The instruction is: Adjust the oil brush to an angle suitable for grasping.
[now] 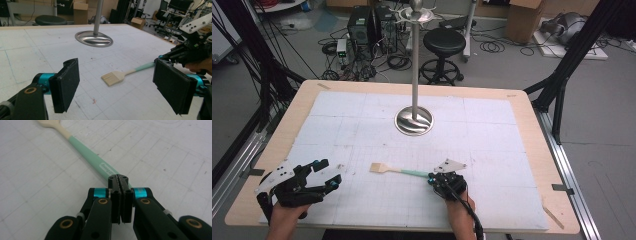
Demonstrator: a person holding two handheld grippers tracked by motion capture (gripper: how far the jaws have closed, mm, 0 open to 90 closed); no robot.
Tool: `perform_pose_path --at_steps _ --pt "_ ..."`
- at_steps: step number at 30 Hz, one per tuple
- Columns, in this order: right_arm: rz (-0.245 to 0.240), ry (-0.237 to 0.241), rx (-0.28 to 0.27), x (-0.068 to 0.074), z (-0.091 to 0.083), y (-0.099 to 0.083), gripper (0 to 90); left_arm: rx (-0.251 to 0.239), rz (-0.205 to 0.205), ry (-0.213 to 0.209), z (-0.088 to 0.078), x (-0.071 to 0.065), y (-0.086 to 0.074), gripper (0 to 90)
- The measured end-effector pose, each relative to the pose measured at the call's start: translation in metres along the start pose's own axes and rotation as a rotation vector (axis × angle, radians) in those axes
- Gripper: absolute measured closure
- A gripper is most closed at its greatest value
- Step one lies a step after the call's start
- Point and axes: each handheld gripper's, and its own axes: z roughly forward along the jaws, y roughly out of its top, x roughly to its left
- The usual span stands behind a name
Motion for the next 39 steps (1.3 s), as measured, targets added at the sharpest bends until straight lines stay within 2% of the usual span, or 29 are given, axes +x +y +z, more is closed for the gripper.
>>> perform_pose_path --at_steps 4,5,12,13,14,19,26,30,33,34,39 --pt "0.025 -0.013 0.0 0.0 0.003 0.005 88.8 0.0 -0.001 -0.001 0.0 0.001 0.0 21.8" --pt "0.028 0.009 -0.013 0.004 0.007 0.01 88.6 -0.002 -0.004 0.0 0.001 0.001 0.0 21.9" --pt "-0.008 0.061 -0.035 0.027 0.035 0.042 88.6 -0.005 -0.006 0.005 -0.001 0.003 0.0 21.9" --pt "-0.008 0.061 -0.035 0.027 0.035 0.042 88.6 -0.006 -0.007 0.005 -0.001 0.003 0.0 21.9" --pt "-0.022 0.07 -0.027 0.034 0.045 0.052 88.6 -0.006 -0.007 0.005 -0.001 0.003 0.0 22.0" --pt "-0.054 0.093 0.005 0.047 0.068 0.071 88.2 -0.012 -0.012 0.008 -0.003 0.005 0.0 22.1" --pt "-0.025 0.118 0.008 0.055 0.082 0.076 87.4 -0.016 -0.019 0.014 -0.004 0.007 0.0 22.1" --pt "-0.039 0.131 0.013 0.056 0.085 0.077 88.8 -0.016 -0.019 0.014 -0.004 0.007 0.0 22.1" --pt "-0.062 0.176 0.028 0.057 0.084 0.077 88.8 -0.016 -0.021 0.015 -0.004 0.007 0.0 22.2" --pt "-0.062 0.176 0.028 0.057 0.084 0.077 88.8 -0.016 -0.021 0.015 -0.004 0.007 0.0 22.1" --pt "-0.106 0.231 0.045 0.067 0.08 0.076 88.9 -0.02 -0.024 0.018 -0.005 0.007 0.0 22.2"
